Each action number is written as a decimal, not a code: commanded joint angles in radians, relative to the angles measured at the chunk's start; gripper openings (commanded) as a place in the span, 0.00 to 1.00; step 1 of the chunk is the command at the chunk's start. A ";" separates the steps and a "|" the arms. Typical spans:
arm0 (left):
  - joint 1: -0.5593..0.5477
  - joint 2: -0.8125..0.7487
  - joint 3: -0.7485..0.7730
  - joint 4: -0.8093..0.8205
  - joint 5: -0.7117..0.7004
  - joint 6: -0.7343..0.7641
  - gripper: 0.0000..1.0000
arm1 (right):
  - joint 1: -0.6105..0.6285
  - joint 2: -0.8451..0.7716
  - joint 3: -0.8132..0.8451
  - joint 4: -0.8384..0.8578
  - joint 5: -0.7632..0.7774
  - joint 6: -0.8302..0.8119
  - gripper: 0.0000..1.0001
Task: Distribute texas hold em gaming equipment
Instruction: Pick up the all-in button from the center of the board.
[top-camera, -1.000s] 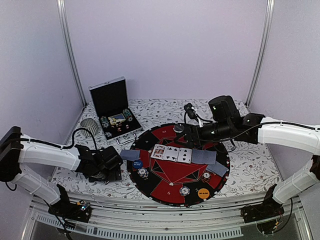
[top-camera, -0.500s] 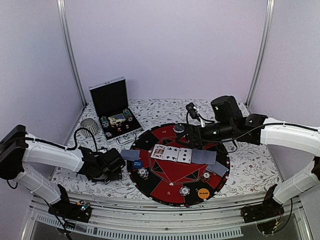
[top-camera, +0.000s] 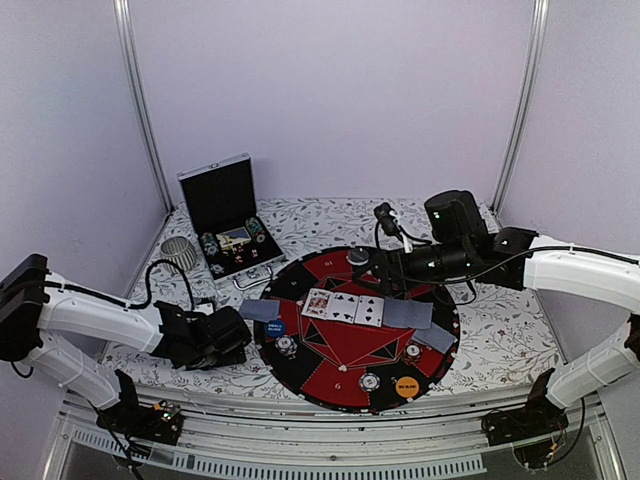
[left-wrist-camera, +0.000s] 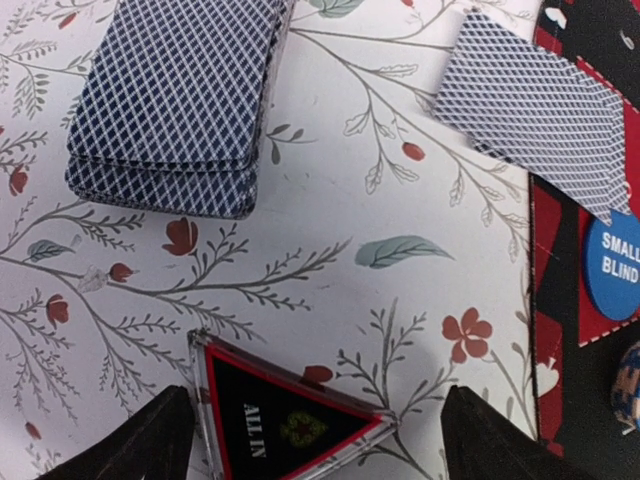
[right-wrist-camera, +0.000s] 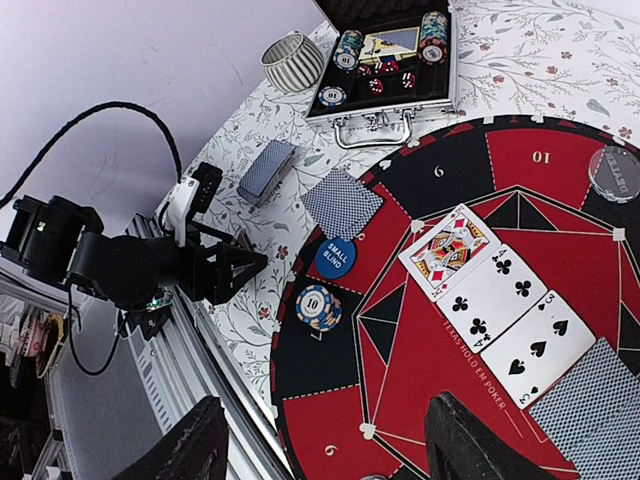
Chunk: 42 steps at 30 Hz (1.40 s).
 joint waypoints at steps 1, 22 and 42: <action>-0.052 0.026 -0.053 0.012 0.178 -0.099 0.87 | 0.008 -0.034 -0.010 0.002 0.012 -0.009 0.69; -0.068 0.096 -0.049 -0.017 0.096 -0.147 0.70 | 0.007 -0.050 -0.011 0.002 0.043 -0.017 0.69; -0.063 0.012 0.012 -0.127 0.013 -0.077 0.55 | 0.008 -0.049 -0.010 0.003 0.041 -0.014 0.69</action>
